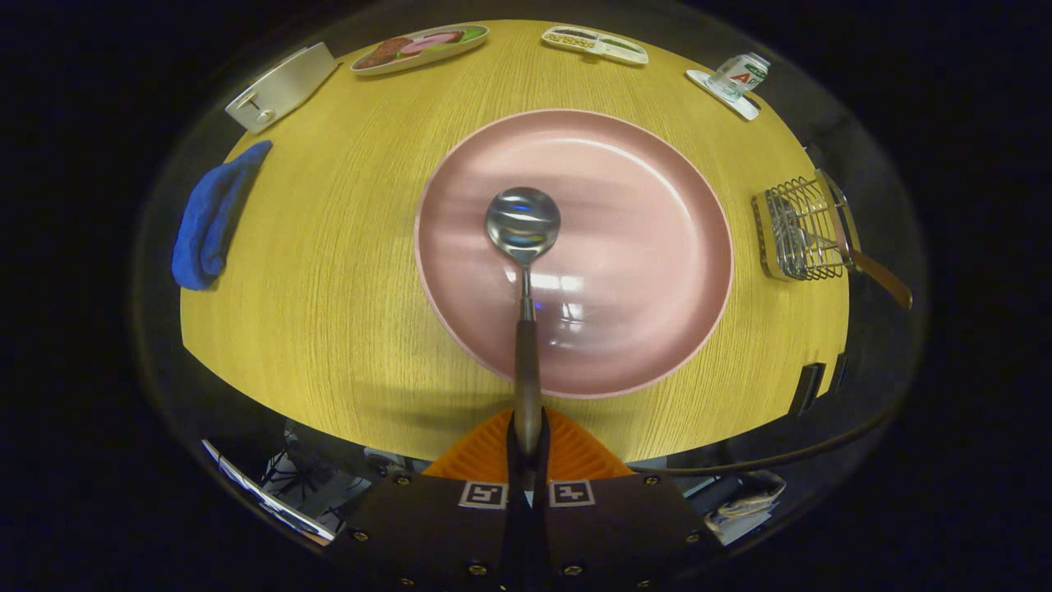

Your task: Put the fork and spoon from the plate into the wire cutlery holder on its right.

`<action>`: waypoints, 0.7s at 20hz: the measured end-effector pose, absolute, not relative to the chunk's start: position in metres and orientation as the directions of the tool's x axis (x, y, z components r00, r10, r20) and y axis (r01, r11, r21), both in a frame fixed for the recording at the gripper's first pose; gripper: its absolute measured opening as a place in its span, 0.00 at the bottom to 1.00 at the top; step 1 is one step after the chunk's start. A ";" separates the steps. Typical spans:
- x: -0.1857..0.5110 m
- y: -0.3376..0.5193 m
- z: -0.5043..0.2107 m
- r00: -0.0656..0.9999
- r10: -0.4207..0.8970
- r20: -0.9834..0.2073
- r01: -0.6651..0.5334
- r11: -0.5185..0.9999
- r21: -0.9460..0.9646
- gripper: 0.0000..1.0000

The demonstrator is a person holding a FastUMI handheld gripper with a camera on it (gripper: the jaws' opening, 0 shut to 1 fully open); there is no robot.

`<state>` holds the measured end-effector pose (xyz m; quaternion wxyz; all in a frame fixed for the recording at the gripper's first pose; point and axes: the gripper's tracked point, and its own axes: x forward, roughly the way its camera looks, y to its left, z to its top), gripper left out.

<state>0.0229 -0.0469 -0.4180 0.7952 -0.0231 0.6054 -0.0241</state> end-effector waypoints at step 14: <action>0.052 -0.066 -0.349 0.352 -0.155 -0.923 0.038 0.988 -0.152 0.04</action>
